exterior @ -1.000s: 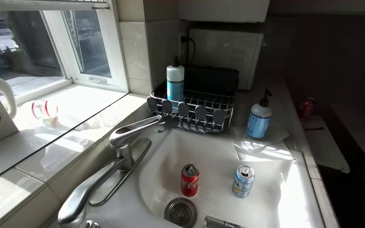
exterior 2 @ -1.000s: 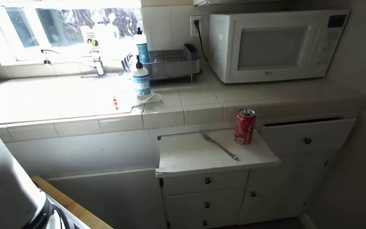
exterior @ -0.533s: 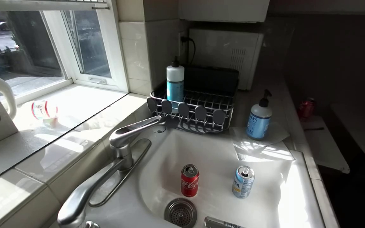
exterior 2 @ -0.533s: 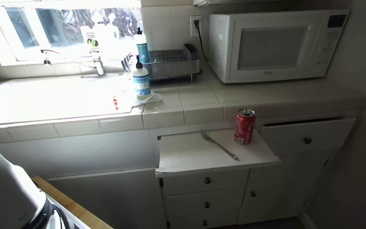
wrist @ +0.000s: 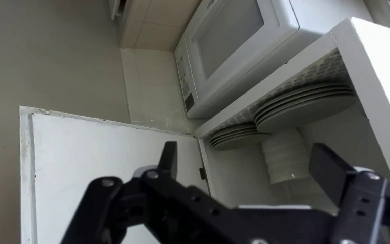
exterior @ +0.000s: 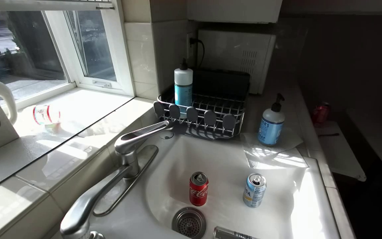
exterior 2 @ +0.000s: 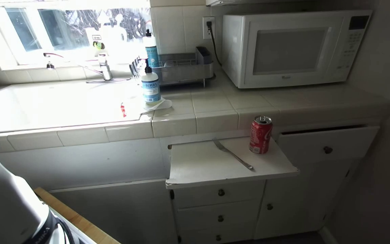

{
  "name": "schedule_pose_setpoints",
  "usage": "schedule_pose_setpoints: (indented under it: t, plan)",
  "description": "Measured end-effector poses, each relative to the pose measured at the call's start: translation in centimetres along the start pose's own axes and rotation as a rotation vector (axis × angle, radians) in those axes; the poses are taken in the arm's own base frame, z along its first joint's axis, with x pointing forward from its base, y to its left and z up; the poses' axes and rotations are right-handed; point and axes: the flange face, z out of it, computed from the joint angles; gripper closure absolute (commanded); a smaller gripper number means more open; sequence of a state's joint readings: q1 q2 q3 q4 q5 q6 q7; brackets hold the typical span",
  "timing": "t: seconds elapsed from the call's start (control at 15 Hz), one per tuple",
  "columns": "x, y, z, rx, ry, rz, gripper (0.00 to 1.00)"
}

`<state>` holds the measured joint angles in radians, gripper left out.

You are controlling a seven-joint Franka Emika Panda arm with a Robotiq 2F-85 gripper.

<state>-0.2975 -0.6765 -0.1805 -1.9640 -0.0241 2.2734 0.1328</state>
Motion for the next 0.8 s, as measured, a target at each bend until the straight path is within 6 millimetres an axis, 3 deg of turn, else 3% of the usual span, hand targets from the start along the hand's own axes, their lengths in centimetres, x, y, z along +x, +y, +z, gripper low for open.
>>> schedule_pose_setpoints:
  t: [0.33, 0.8]
  plan:
    - [4.2, 2.5, 1.0, -0.055, 0.229, 0.114, 0.00]
    - [11.1, 9.6, 6.7, -0.233, 0.283, 0.159, 0.00]
